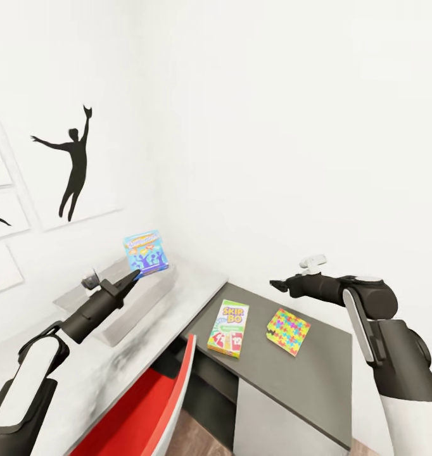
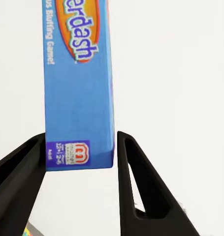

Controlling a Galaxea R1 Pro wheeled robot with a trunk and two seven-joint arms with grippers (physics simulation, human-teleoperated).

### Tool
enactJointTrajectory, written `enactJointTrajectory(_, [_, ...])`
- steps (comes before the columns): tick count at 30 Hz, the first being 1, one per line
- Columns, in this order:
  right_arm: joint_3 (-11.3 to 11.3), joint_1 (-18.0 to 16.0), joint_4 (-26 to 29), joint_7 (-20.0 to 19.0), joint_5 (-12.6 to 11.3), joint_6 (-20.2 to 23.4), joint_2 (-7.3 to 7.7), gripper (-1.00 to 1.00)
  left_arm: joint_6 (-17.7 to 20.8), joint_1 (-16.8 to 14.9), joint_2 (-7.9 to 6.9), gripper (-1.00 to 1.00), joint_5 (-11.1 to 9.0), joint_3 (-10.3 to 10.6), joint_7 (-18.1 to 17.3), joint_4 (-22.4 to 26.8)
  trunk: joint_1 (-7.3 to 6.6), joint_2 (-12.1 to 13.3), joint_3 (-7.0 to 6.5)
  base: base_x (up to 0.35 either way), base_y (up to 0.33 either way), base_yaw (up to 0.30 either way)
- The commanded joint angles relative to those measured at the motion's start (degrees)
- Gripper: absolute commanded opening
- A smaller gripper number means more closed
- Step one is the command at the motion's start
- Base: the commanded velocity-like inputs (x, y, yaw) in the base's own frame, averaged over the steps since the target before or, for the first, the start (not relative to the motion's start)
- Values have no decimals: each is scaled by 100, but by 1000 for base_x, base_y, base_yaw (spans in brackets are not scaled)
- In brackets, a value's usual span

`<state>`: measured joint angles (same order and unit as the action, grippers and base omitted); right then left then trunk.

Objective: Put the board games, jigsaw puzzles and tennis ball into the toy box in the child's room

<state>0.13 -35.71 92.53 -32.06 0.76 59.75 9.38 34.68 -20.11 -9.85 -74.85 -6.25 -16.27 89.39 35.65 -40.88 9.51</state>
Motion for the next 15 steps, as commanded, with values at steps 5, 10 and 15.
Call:
enactJointTrajectory(5, [183, 57, 2, -19, 67, 25, -140, 100, 204, 168, -26, -100, -28, -521, -112, 3, 2, -8, 9, 0, 0, -292])
enactJointTrajectory(10, [175, 85, 2, -41, 71, 25, -148, 100, 260, 267, -33, -100, -21, -809, -141, 2, 2, -8, 9, 0, 0, -292])
enactJointTrajectory(15, [168, 82, 2, -52, 69, 25, -139, 100, 345, 281, -66, -100, -21, -860, -147, 7, 2, -8, 9, 0, 0, -292])
